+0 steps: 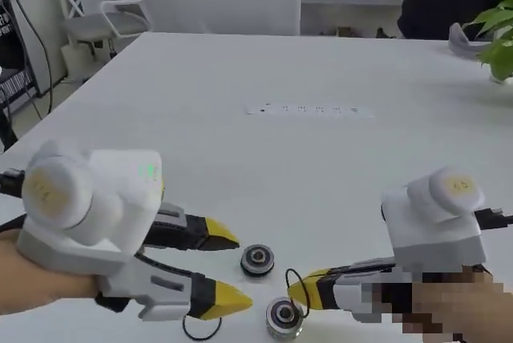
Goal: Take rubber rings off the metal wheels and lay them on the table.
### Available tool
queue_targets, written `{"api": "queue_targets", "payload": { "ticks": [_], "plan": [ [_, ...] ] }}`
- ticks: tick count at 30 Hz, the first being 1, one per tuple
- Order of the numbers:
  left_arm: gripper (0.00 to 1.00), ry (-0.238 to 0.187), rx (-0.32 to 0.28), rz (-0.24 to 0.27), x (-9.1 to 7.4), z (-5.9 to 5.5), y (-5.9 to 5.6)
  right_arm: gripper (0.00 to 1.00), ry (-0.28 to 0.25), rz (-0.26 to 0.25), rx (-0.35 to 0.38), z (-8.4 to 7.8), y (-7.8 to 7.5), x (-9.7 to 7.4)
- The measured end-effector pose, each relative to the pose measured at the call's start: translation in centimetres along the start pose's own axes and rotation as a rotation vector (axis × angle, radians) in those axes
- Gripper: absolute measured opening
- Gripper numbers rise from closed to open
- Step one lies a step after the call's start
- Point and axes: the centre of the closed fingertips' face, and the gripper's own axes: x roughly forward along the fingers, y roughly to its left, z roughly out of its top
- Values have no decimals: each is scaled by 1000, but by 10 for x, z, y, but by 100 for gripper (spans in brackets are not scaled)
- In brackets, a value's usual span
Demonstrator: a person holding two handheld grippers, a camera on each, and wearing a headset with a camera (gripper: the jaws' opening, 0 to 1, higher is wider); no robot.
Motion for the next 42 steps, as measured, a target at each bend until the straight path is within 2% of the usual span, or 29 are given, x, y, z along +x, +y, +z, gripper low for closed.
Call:
{"api": "queue_targets", "payload": {
  "ticks": [4, 9, 14, 19, 22, 24, 28, 33, 37, 39, 42],
  "plan": [
    [36, 9, -13, 58, -21, -6, 4, 0, -15, 7, 1, 4, 3, 0],
    [37, -2, -68, 144, -49, -19, 8, 0, -37, 18, -11, 13, 11, 0],
    [38, 5, -124, 202, -67, -35, 6, 0, -68, 33, -31, 25, 20, 1],
    [41, 4, -176, 257, -81, -47, 5, 0, -73, 53, -64, 31, 33, 5],
    [43, 4, -184, 278, -83, -52, 1, 0, -66, 50, -101, 34, 38, 7],
    [43, -4, -212, 300, -83, -54, 1, 0, -70, 51, -104, 36, 40, 8],
    [43, -16, -220, 292, -78, -53, -6, 0, -68, 57, -118, 37, 46, 11],
    [43, 8, -200, 281, -72, -56, -14, 0, -70, 49, -148, 39, 51, 11],
    [43, -5, -202, 282, -73, -54, -16, 0, -70, 42, -163, 40, 50, 11],
    [43, -10, -236, 306, -75, -56, -13, 0, -72, 25, -138, 40, 44, 11],
    [44, -7, -231, 304, -78, -58, -16, 0, -61, 12, -133, 37, 40, 14]
  ]
}}
